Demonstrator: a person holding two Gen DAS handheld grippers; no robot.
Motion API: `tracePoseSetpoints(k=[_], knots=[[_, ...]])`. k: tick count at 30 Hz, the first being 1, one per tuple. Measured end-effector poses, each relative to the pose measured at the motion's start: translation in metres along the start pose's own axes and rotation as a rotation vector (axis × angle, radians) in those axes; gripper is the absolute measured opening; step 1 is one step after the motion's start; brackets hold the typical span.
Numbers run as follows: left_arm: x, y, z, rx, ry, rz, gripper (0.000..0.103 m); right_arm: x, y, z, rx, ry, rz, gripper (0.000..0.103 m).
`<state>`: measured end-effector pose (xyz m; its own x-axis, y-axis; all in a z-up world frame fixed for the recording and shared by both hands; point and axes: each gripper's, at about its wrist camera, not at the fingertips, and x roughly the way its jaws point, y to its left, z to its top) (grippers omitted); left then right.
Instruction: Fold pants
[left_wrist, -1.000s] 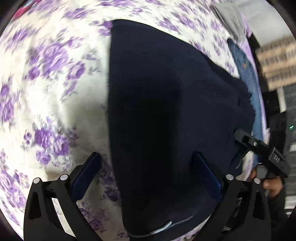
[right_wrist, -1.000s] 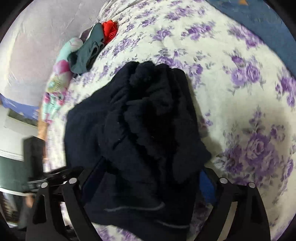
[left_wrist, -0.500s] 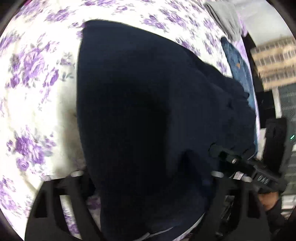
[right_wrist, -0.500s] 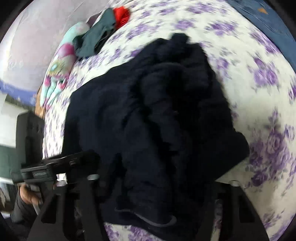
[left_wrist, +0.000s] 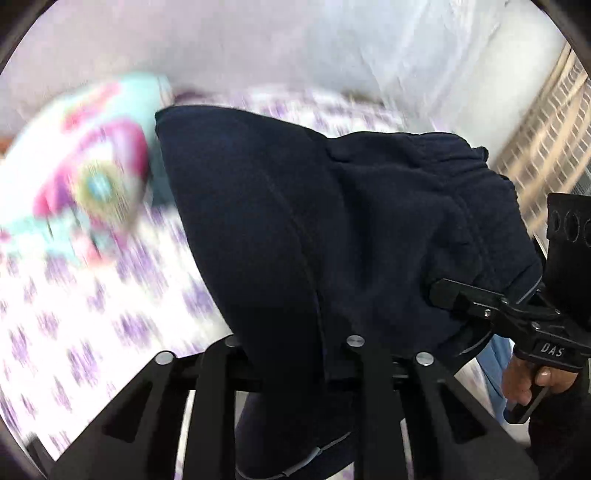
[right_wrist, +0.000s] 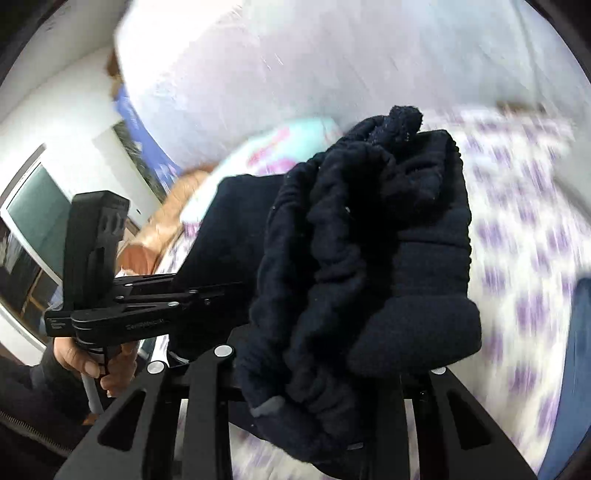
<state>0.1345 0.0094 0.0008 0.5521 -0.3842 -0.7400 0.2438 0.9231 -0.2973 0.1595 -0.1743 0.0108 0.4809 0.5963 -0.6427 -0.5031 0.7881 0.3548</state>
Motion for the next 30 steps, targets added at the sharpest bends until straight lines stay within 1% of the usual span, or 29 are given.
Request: tracePoseSetpoints(k=[1, 2, 3, 4, 5, 6, 7, 8, 9, 10, 11, 13, 15, 17, 18, 19, 20, 21, 23, 25, 27, 28, 30], knots=[[0.011, 0.011, 0.01, -0.01, -0.017, 0.031, 0.026, 0.017, -0.01, 0.008, 0.008, 0.003, -0.001, 0.036], [0.022, 0.02, 0.015, -0.024, -0.021, 0.058, 0.03, 0.045, -0.024, 0.015, 0.022, 0.023, -0.03, 0.042], [0.046, 0.036, 0.019, -0.045, -0.011, 0.096, 0.032, 0.067, -0.034, 0.017, 0.023, 0.046, -0.067, 0.046], [0.062, 0.045, 0.019, -0.059, 0.007, 0.114, 0.033, 0.091, -0.047, 0.015, 0.024, 0.085, -0.132, 0.056], [0.096, 0.058, 0.015, -0.092, 0.063, 0.156, 0.035, 0.121, -0.064, 0.008, 0.04, 0.154, -0.258, 0.072], [0.127, 0.072, 0.007, -0.122, 0.136, 0.191, 0.036, 0.145, -0.082, -0.002, 0.048, 0.232, -0.387, 0.079], [0.15, 0.083, -0.002, -0.145, 0.201, 0.214, 0.04, 0.173, -0.103, -0.017, 0.062, 0.328, -0.511, 0.082], [0.172, 0.097, -0.015, -0.171, 0.228, 0.258, 0.068, 0.181, -0.11, -0.022, 0.105, 0.31, -0.492, 0.093], [0.169, 0.107, -0.022, -0.223, 0.146, 0.297, 0.081, 0.18, -0.117, -0.024, 0.153, 0.28, -0.471, 0.096], [0.168, 0.113, -0.025, -0.259, 0.138, 0.296, 0.086, 0.179, -0.12, -0.024, 0.168, 0.282, -0.463, 0.097], [0.167, 0.116, -0.025, -0.289, 0.136, 0.274, 0.086, 0.177, -0.12, -0.023, 0.168, 0.282, -0.464, 0.097], [0.162, 0.116, -0.023, -0.285, 0.148, 0.286, 0.085, 0.17, -0.115, -0.018, 0.162, 0.289, -0.464, 0.097], [0.151, 0.114, -0.017, -0.289, 0.18, 0.318, 0.085, 0.145, -0.099, -0.01, 0.136, 0.224, -0.444, 0.097], [0.135, 0.104, -0.013, -0.287, 0.177, 0.301, 0.085, 0.12, -0.08, -0.008, 0.092, 0.174, -0.463, 0.097], [0.122, 0.107, -0.009, -0.276, 0.172, 0.319, 0.085, 0.108, -0.069, -0.006, 0.069, 0.156, -0.489, 0.098], [0.108, 0.096, -0.009, -0.258, 0.172, 0.345, 0.086, 0.1, -0.063, -0.007, 0.058, 0.147, -0.499, 0.098], [0.097, 0.09, -0.009, -0.249, 0.164, 0.34, 0.087, 0.086, -0.05, -0.008, 0.037, 0.127, -0.508, 0.098], [0.083, 0.081, -0.01, -0.235, 0.142, 0.318, 0.088, 0.074, -0.037, -0.009, 0.008, 0.103, -0.516, 0.098], [0.058, 0.067, -0.014, -0.2, 0.103, 0.302, 0.094, 0.057, -0.016, -0.012, -0.047, 0.07, -0.548, 0.098], [0.041, 0.044, -0.015, -0.156, 0.081, 0.302, 0.094, 0.039, -0.003, -0.014, -0.078, 0.037, -0.568, 0.099], [0.019, 0.039, -0.021, -0.126, 0.058, 0.31, 0.094, 0.024, 0.01, -0.015, -0.076, 0.013, -0.57, 0.099], [0.009, 0.033, -0.022, -0.119, 0.039, 0.33, 0.095, 0.018, 0.016, -0.015, -0.077, 0.001, -0.574, 0.099], [-0.001, 0.016, -0.017, -0.129, 0.008, 0.353, 0.097, 0.002, 0.029, -0.016, -0.085, -0.018, -0.589, 0.099]])
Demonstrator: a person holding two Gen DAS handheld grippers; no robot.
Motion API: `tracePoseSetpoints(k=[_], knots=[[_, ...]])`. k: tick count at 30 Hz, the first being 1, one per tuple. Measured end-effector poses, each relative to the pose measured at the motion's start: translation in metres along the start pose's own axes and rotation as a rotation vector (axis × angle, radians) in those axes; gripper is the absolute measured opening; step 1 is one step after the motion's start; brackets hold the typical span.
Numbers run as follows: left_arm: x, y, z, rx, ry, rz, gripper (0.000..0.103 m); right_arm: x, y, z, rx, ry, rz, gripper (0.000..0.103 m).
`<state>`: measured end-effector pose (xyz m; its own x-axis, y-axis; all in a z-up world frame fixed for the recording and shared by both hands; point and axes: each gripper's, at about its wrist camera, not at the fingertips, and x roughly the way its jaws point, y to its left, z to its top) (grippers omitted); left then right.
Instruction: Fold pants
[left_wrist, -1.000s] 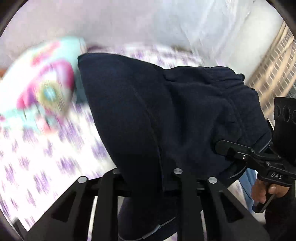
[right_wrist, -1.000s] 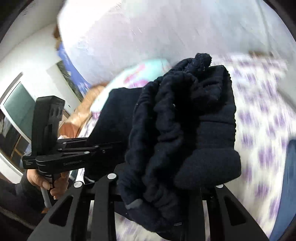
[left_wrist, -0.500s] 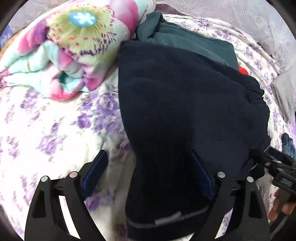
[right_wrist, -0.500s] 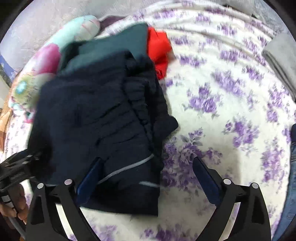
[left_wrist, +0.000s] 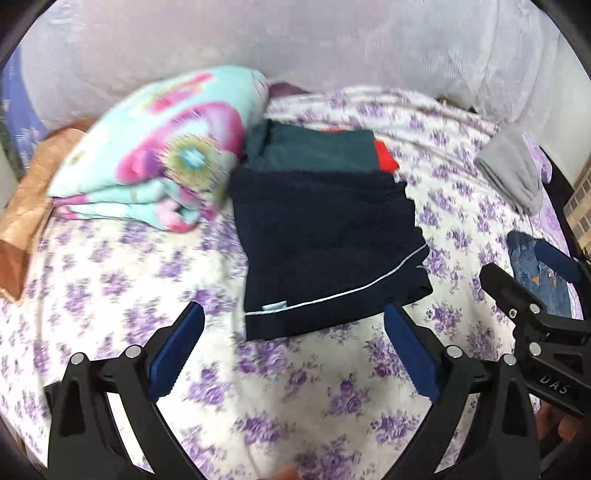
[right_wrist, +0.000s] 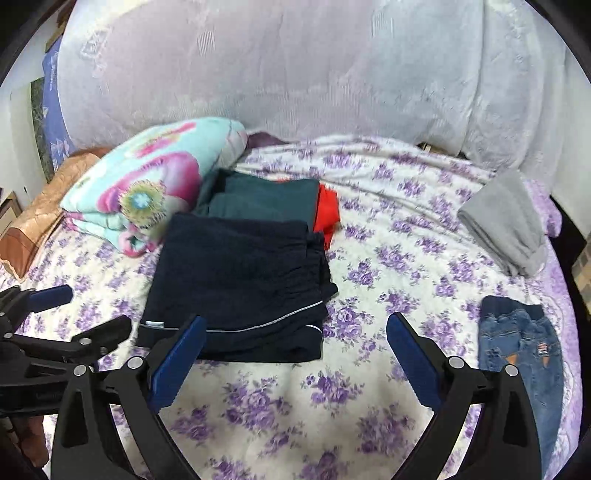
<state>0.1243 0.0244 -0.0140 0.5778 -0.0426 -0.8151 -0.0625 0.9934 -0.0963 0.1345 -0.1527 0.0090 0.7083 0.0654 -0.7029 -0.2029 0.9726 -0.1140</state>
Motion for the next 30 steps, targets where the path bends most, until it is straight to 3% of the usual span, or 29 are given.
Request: tracePoseSetpoints(k=[8, 18, 30], knots=[[-0.051, 0.007, -0.024, -0.004, -0.035, -0.033, 0.098, -0.053, 0.008, -0.024, 0.05, -0.012, -0.052, 0.099], [-0.074, 0.013, -0.052, -0.006, -0.021, -0.056, 0.098, -0.074, 0.013, -0.061, 0.109, 0.049, -0.032, 0.099], [-0.098, 0.018, -0.07, 0.024, -0.065, -0.009, 0.098, -0.087, 0.024, -0.073, 0.127, 0.05, -0.015, 0.099]])
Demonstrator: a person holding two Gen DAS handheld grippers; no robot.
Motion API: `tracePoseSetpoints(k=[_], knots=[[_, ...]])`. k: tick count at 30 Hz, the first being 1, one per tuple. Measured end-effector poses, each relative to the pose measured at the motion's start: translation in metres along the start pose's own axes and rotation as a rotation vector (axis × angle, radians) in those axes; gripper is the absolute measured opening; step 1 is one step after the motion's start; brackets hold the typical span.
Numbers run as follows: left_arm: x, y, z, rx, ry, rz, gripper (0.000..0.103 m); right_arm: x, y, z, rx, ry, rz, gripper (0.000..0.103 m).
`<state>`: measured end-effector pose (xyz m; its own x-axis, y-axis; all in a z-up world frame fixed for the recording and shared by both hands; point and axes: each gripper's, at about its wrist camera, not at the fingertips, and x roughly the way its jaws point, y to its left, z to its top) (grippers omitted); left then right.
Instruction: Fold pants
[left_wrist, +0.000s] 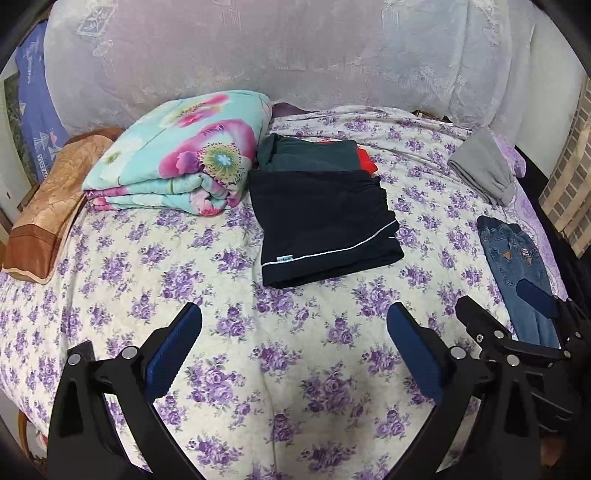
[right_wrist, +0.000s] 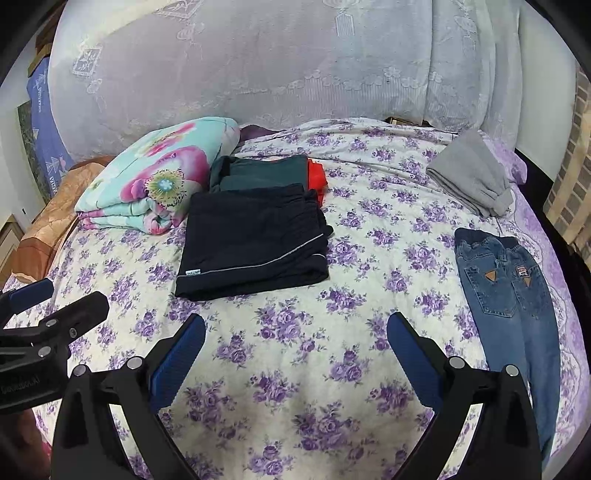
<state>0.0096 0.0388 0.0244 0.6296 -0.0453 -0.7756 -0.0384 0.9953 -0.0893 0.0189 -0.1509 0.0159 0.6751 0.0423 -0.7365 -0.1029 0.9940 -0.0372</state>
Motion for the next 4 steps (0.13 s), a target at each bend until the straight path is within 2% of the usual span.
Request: tracePoseSetpoints(k=[4], knots=[[-0.0055, 0.002, -0.0037, 0.004, -0.016, 0.017, 0.098, -0.0007, 0.0049, -0.0014, -0.006, 0.005, -0.002, 0.099]])
